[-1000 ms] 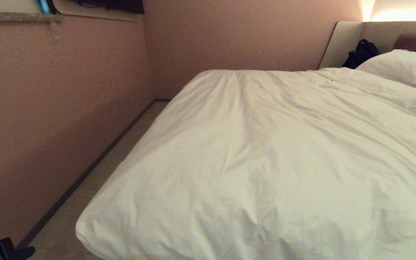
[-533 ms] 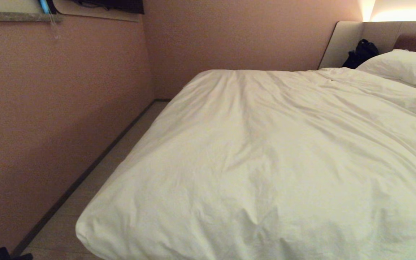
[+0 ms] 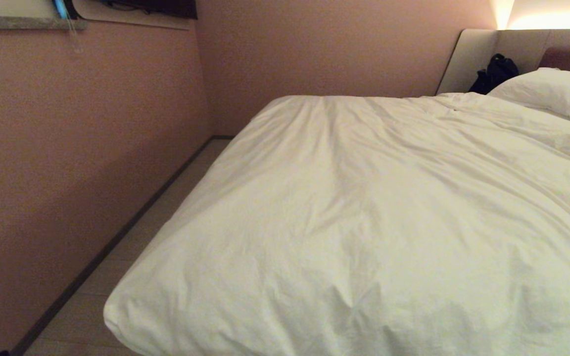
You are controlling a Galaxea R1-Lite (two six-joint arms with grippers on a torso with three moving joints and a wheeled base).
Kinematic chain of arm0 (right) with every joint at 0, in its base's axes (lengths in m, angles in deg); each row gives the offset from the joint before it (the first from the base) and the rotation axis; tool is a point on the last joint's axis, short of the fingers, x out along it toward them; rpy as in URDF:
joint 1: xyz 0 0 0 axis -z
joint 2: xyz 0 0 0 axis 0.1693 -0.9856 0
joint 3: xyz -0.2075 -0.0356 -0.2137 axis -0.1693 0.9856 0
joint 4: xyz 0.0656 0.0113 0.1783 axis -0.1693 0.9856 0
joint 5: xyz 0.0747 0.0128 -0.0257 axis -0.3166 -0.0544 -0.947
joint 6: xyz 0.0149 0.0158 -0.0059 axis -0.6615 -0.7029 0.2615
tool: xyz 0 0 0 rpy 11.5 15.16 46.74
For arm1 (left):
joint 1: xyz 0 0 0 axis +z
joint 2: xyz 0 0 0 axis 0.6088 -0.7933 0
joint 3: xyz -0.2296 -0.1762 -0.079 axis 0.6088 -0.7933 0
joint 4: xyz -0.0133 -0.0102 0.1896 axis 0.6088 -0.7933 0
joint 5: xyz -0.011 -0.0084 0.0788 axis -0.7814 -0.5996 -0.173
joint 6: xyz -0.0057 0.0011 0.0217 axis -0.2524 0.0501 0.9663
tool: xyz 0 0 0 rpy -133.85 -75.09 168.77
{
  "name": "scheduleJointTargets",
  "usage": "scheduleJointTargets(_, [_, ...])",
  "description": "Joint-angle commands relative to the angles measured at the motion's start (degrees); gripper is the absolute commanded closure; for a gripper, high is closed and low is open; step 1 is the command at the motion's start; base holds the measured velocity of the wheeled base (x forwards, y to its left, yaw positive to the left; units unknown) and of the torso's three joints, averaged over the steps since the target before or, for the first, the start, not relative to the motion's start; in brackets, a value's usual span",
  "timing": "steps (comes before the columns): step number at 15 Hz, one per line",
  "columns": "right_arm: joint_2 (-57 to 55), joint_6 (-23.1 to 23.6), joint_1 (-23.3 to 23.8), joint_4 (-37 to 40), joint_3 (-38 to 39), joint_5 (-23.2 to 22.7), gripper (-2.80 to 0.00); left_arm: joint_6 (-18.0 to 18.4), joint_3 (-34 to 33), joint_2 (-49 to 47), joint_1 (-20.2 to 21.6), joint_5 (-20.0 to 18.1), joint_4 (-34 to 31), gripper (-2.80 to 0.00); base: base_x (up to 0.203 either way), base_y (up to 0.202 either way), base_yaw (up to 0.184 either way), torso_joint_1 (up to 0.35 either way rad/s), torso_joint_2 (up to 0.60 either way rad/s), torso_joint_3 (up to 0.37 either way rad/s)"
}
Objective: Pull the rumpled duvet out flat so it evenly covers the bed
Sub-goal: Flatten the corners of the folded blanket
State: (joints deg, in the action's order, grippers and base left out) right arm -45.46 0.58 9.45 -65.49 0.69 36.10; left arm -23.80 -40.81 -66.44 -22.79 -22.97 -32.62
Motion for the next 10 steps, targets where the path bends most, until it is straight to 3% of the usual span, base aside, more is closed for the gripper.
scheduleJointTargets(1, [0.02,-0.04,0.01,-0.02,0.0,0.02,0.0,-0.08,-1.02,1.25,-0.04,-0.56,-0.04,0.0,0.0,0.0,0.0,0.0,0.0,0.0])
scheduleJointTargets(10, [0.02,0.01,0.02,-0.11,-0.06,0.02,0.0,-0.08,-1.53,1.43,-0.04,-2.93,0.05,0.0,0.0,0.0,0.0,0.0,0.0,0.0])
